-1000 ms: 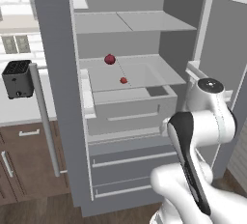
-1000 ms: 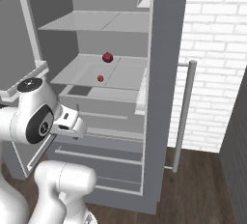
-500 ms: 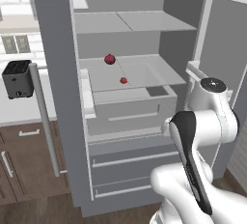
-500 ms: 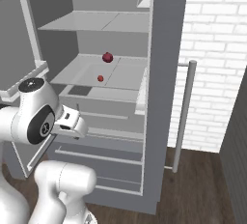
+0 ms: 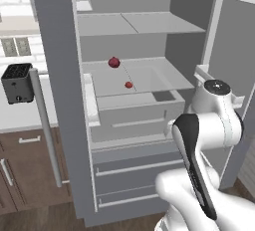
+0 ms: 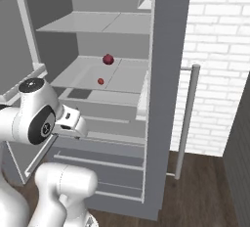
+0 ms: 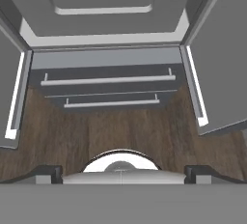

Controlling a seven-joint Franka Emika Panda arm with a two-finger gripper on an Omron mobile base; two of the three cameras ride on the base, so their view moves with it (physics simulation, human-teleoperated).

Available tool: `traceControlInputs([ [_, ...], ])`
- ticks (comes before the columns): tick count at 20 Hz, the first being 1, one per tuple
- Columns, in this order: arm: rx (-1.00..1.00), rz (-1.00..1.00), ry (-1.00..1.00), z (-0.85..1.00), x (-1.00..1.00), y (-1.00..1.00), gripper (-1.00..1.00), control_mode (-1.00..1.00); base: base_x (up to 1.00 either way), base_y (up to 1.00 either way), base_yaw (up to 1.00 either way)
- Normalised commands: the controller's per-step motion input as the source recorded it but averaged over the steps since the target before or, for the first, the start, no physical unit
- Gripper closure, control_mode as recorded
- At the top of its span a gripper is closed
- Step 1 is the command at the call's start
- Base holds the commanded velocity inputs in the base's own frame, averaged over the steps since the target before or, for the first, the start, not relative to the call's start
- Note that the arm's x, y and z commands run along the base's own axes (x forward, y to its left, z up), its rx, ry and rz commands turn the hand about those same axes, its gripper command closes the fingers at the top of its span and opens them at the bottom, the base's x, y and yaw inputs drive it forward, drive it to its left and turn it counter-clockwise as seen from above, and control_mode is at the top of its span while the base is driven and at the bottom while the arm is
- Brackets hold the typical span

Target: Take the strawberry from the fridge and place it on top of the pancake, located on the dining counter.

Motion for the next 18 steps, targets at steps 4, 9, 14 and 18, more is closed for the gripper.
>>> traceControlInputs([
  [4, 0.00, 0.00, 0.00, 0.00, 0.00, 0.00, -1.00, 1.00, 0.59, 0.25, 0.00],
  [9, 0.00, 0.00, 0.00, 0.00, 0.00, 0.00, -1.00, 1.00, 0.53, 0.24, 0.00],
  [14, 0.00, 0.00, 0.00, 0.00, 0.00, 0.00, -1.00, 1.00, 0.54, 0.23, 0.00],
  [18, 0.00, 0.00, 0.00, 0.00, 0.00, 0.00, -1.00, 1.00, 0.48, 0.26, 0.00],
])
